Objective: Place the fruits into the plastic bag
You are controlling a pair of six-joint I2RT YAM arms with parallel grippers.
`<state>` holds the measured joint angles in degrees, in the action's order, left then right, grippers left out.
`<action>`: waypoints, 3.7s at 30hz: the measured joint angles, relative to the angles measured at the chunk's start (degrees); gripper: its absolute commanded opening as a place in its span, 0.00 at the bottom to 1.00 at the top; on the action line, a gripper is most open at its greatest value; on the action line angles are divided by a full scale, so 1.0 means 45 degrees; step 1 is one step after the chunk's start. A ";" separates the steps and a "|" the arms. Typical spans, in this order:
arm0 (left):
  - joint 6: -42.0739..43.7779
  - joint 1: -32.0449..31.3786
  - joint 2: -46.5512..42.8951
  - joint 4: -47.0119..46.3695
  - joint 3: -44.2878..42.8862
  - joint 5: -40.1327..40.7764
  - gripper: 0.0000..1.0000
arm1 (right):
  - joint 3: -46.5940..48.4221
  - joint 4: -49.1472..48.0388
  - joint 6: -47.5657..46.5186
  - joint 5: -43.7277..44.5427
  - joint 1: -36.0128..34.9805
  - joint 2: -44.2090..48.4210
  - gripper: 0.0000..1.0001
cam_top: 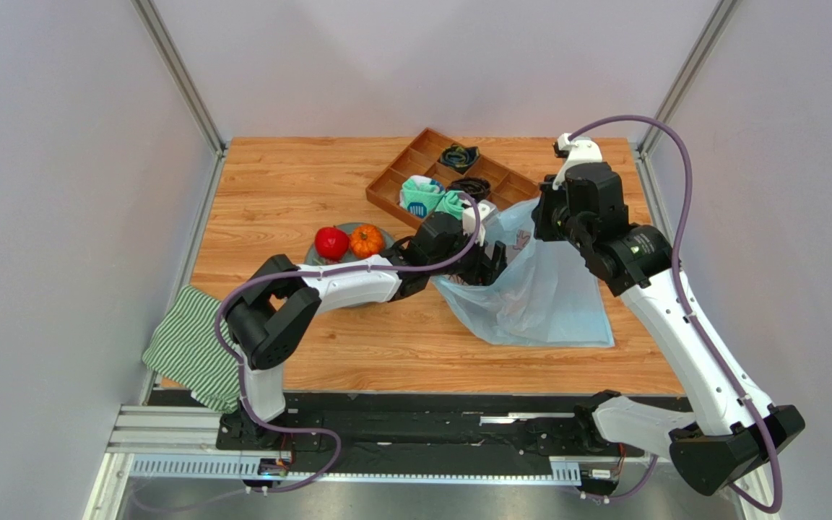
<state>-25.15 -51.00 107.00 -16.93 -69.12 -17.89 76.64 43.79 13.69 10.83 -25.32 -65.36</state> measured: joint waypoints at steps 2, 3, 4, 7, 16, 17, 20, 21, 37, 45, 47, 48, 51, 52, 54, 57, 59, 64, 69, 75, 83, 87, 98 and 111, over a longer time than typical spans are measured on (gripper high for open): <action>0.0005 0.0000 0.0000 0.0000 0.0000 0.0000 0.91 | 0.0000 0.0000 -0.0005 0.0000 0.0000 0.0000 0.00; 0.0010 0.0000 0.0000 0.0000 0.0000 0.0000 0.91 | 0.0000 0.0000 0.0000 0.0000 0.0000 0.0000 0.00; 0.0015 0.0000 0.0000 -0.0005 0.0000 0.0000 0.91 | 0.0000 0.0005 -0.0005 0.0000 0.0000 0.0000 0.00; 0.0063 0.0000 0.0000 -0.0005 0.0000 0.0000 0.91 | 0.0000 0.0005 -0.0005 0.0005 0.0000 0.0000 0.00; 0.0602 0.0005 -0.0486 -0.0840 0.0641 -0.0549 0.91 | 0.0000 0.0005 -0.0005 0.0126 0.0000 0.0000 0.00; 0.0695 0.0005 -0.0816 -0.1171 0.1078 -0.0617 0.91 | 0.0000 0.0005 -0.0005 0.0146 0.0000 0.0000 0.00; 0.0957 -0.0005 -0.2030 -0.2006 0.2453 -0.0719 0.91 | 0.0000 0.0005 -0.0005 0.0189 0.0000 0.0000 0.00; 0.1025 -0.0005 -0.2419 -0.2229 0.2846 -0.0699 0.91 | 0.0000 0.0005 -0.0005 0.0223 0.0000 0.0000 0.00; 0.2584 0.0471 -0.7611 -0.2414 0.5702 0.1763 0.96 | 0.0000 0.0005 -0.0010 0.0253 0.0005 -0.0005 0.00; 0.1851 0.2900 -0.9287 -0.1321 0.6985 0.3225 0.97 | 0.0000 0.0005 -0.0005 0.0248 0.0000 0.0000 0.00; 0.1506 0.3215 -0.9321 -0.0413 0.6970 0.4342 0.97 | 0.0000 0.0005 -0.0010 0.0248 0.0000 0.0000 0.00; 0.1321 0.3347 -0.9321 0.0053 0.6965 0.4886 0.96 | 0.0000 0.0005 -0.0005 0.0248 0.0005 0.0000 0.00; 0.0661 0.4036 -0.9272 0.1656 0.6970 0.6135 0.91 | 0.0000 0.0005 -0.0005 0.0248 0.0005 0.0000 0.00; 0.0427 0.4376 -0.9233 0.2045 0.6989 0.6411 0.86 | 0.0000 0.0005 -0.0005 0.0248 0.0000 0.0000 0.00; 0.0117 0.4964 -0.9204 0.2351 0.7159 0.6742 0.80 | 0.0000 0.0005 -0.0005 0.0248 0.0000 0.0000 0.00; -0.0228 0.5693 -0.9024 0.2720 0.7480 0.7048 0.70 | 0.0000 0.0005 -0.0005 0.0243 0.0000 0.0000 0.00; -0.0389 0.6003 -0.8728 0.2895 0.7548 0.7048 0.68 | -0.0010 0.0000 -0.0005 0.0243 0.0000 0.0000 0.00; -0.0491 0.6431 -0.7728 0.3147 0.7548 0.6980 0.65 | -0.0053 0.0005 -0.0005 0.0248 0.0000 -0.0005 0.00; -0.0593 0.6591 -0.6951 0.3235 0.7543 0.6941 0.60 | -0.0058 0.0005 -0.0010 0.0248 0.0000 -0.0005 0.00; -0.0631 0.6630 -0.6290 0.3109 0.7485 0.6761 0.56 | -0.0058 0.0005 -0.0005 0.0248 0.0000 -0.0005 0.00; -0.0636 0.6674 -0.6154 0.3089 0.7344 0.6732 0.49 | -0.0058 0.0005 -0.0010 0.0248 0.0000 -0.0029 0.00; -0.0641 0.6674 -0.6154 0.3094 0.7344 0.6693 0.44 | -0.0058 0.0005 -0.0010 0.0248 0.0000 -0.0053 0.00; -0.0685 0.6674 -0.6154 0.3099 0.7344 0.6606 0.37 | -0.0058 0.0005 -0.0010 0.0248 0.0005 -0.0053 0.00; -0.0729 0.6674 -0.6305 0.3332 0.7344 0.6669 0.18 | -0.0097 0.0005 -0.0010 0.0243 0.0005 -0.0053 0.00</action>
<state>-28.42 -20.97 78.63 -1.93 -36.07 12.12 76.20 43.81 13.65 11.92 -25.30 -65.60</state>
